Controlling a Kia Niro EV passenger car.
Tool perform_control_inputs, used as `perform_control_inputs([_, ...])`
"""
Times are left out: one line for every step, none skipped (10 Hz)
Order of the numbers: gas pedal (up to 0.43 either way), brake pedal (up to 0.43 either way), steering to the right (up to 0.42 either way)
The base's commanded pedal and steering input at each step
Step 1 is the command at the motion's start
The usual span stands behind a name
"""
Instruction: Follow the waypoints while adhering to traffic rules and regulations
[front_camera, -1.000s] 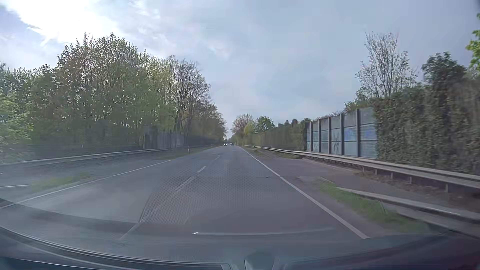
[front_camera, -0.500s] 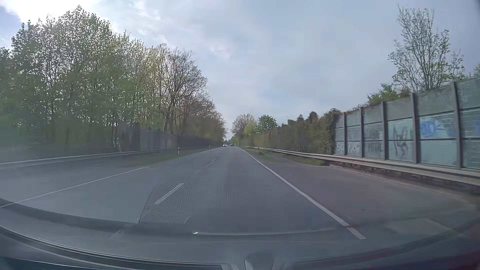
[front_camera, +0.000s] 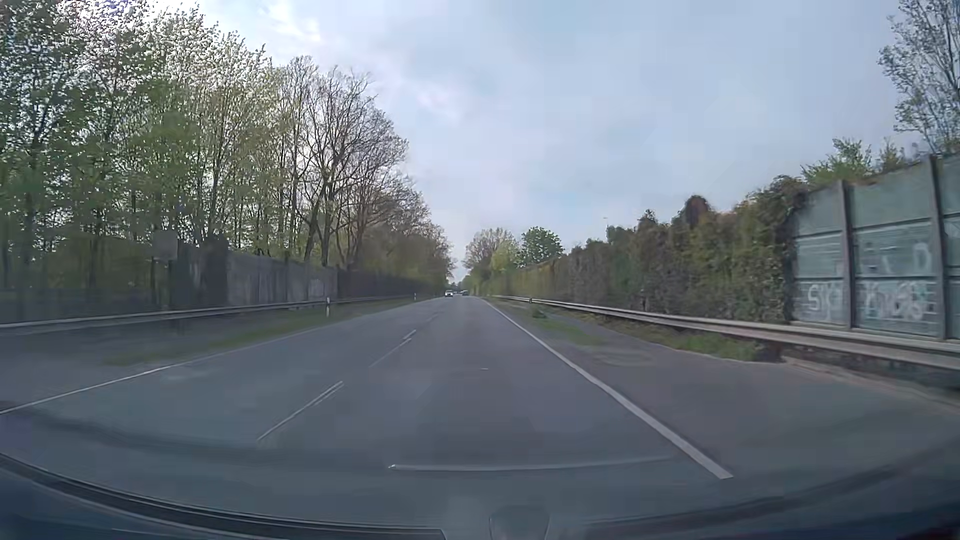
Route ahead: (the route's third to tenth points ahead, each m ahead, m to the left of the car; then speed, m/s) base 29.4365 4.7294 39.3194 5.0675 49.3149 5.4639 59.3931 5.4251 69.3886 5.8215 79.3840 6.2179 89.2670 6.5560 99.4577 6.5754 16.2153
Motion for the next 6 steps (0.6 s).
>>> perform_control_inputs([0.098, 0.0, -0.006])
perform_control_inputs([0.098, 0.0, -0.006])
perform_control_inputs([0.098, 0.0, -0.006])
perform_control_inputs([0.098, 0.0, -0.006])
perform_control_inputs([0.098, 0.0, -0.005])
perform_control_inputs([0.098, 0.0, -0.005])
